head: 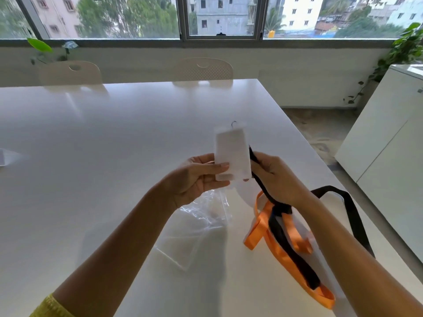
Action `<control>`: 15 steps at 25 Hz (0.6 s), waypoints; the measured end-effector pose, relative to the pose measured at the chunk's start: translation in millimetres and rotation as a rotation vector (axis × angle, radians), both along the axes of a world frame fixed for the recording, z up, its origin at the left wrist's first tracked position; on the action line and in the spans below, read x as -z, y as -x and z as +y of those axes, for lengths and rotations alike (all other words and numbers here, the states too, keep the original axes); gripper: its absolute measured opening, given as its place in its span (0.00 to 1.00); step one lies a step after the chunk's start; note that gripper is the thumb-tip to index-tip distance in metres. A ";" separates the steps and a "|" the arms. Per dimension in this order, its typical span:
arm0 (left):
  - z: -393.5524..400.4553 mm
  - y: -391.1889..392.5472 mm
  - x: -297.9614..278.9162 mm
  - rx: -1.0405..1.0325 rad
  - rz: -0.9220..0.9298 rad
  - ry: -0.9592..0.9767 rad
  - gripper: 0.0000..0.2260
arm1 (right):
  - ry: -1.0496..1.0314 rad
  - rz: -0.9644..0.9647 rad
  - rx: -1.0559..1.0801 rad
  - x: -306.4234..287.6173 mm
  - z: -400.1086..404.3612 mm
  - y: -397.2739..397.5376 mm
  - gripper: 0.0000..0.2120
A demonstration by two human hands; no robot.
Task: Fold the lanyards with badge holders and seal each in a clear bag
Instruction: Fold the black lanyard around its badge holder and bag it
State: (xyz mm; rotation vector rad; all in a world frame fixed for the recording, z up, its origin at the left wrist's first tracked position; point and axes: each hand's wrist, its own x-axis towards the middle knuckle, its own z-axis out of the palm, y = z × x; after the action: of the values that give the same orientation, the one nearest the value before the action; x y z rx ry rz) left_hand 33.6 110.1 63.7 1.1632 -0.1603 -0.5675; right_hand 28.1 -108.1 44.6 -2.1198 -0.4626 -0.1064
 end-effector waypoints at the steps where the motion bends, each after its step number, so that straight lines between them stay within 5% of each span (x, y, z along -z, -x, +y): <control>1: -0.1 -1.3 0.0 -0.052 0.012 0.047 0.16 | 0.012 0.024 -0.003 2.7 2.6 0.9 0.15; 7: 1.2 -15.0 4.3 -0.380 0.065 0.153 0.10 | -0.036 0.180 -0.058 5.8 19.5 5.7 0.13; 11: 0.0 -15.1 10.4 -0.583 0.004 -0.020 0.12 | -0.084 0.248 -0.096 1.1 23.0 6.5 0.13; 15: -3.6 -13.9 14.5 -0.743 -0.265 -0.305 0.09 | -0.229 0.189 -0.127 -11.2 23.2 9.8 0.15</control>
State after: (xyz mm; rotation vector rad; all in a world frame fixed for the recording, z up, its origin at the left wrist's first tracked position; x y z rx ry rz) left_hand 47.5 106.5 49.2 1.4798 0.1413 0.2296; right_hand 18.3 -84.9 55.7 -1.8510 -0.4485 0.1080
